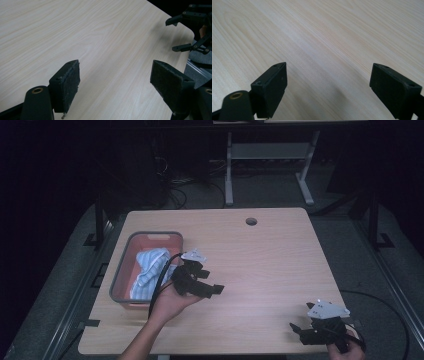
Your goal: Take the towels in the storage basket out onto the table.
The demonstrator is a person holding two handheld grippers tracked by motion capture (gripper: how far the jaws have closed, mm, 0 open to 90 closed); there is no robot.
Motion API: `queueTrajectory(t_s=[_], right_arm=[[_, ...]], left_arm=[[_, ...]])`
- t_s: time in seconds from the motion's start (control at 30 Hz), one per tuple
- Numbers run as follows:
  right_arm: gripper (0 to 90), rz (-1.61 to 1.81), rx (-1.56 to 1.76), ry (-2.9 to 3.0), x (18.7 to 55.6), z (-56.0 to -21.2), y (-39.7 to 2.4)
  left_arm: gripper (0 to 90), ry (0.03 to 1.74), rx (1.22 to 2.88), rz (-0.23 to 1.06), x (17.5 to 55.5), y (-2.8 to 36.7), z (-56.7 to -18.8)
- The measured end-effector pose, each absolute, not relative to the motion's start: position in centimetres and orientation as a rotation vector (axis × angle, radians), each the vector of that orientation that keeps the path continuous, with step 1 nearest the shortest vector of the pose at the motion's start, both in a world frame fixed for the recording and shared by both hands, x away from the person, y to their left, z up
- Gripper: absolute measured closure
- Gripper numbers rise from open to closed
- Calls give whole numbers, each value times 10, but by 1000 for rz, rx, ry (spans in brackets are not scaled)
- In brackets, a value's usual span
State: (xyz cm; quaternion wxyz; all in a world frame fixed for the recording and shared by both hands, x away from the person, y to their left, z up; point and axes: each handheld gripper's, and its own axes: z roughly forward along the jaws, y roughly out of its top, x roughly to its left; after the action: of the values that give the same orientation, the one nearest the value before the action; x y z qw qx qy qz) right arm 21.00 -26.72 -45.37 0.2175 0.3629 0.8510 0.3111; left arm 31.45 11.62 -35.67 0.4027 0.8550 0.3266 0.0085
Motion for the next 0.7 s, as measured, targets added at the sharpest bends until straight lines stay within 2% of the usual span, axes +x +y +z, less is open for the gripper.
queueTrajectory(t_s=[0.4,0.7], right_arm=[[139,849,993,2348,209,-452,-268],[139,853,996,2347,210,-453,-268]], left_arm=[[251,832,2177,3,329,132,-337],[231,880,2160,0,339,151,-330]])
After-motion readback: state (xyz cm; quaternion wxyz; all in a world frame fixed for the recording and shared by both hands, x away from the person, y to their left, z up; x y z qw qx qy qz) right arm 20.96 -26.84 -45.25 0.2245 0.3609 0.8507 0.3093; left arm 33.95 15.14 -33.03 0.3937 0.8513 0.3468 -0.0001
